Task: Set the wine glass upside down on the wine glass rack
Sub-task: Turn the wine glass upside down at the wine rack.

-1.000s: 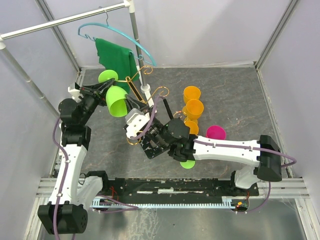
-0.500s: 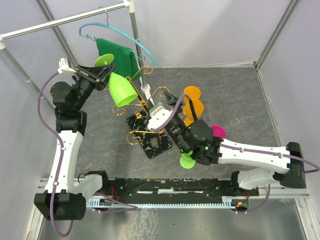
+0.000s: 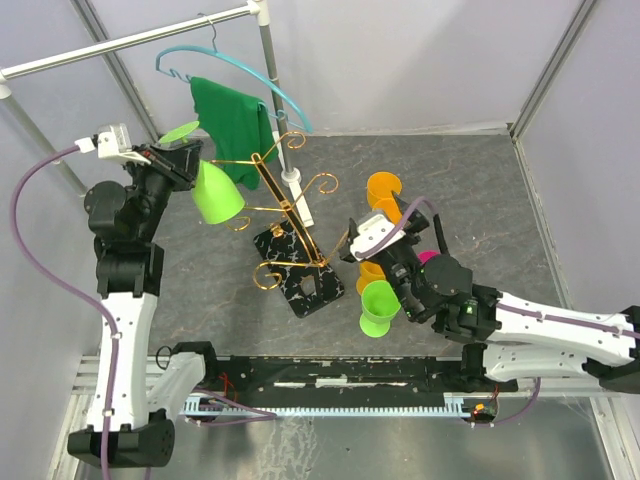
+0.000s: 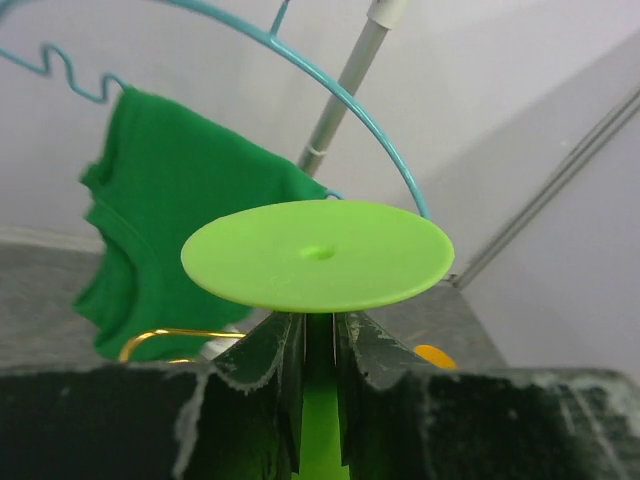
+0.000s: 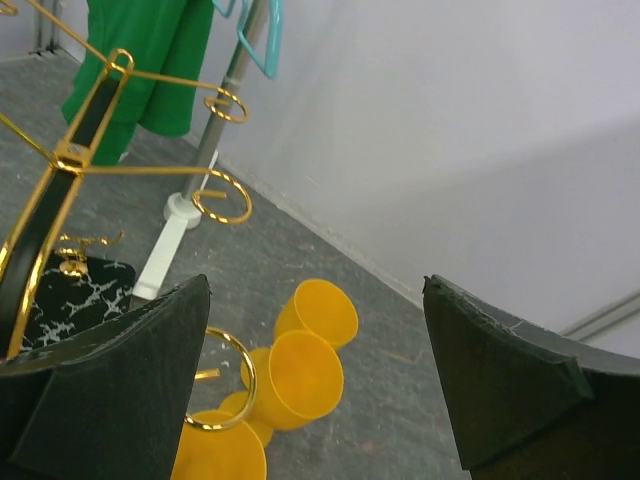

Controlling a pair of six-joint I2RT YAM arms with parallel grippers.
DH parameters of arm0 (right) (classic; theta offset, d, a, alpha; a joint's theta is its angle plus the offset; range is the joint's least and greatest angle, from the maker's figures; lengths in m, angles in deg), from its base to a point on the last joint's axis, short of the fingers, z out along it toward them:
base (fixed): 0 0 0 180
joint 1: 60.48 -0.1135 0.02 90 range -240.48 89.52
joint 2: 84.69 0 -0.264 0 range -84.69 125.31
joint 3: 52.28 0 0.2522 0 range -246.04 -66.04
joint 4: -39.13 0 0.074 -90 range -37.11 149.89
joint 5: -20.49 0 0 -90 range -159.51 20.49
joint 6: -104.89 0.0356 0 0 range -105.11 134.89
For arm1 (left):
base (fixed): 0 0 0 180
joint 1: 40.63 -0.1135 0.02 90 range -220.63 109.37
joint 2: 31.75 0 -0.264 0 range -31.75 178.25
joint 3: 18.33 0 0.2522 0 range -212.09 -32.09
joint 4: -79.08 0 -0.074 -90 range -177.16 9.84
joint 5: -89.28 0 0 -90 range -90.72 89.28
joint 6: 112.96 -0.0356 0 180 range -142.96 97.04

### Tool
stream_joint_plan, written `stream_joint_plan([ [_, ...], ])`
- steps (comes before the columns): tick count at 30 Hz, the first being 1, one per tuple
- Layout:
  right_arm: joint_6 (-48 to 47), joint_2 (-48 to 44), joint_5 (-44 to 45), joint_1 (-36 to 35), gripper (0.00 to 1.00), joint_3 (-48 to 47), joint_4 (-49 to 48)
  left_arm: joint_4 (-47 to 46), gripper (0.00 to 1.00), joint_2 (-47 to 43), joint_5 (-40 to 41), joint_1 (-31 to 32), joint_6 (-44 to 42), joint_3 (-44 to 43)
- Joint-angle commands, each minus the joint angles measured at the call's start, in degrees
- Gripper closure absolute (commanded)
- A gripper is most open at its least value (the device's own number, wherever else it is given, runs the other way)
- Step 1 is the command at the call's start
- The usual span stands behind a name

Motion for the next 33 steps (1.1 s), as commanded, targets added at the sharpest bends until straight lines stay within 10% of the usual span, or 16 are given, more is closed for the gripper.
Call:
stream_joint_plan([
  [1, 5.06, -2.99, 3.99, -0.05, 0.05, 2.19, 5.00, 0.95, 0.97, -3.06, 4.26, -0.36, -16.40, -2.48],
  [16, 14.10, -6.19, 6.35, -0.09, 0.00, 8.09, 11.37, -3.85, 0.97, -13.35, 7.04, -0.33, -29.46, 16.18],
  [33, 15.34, -8.02, 6.12, -0.08, 0.00, 11.96, 10.48, -21.86, 0.97, -12.25, 0.58, -0.30, -21.23, 30.28],
])
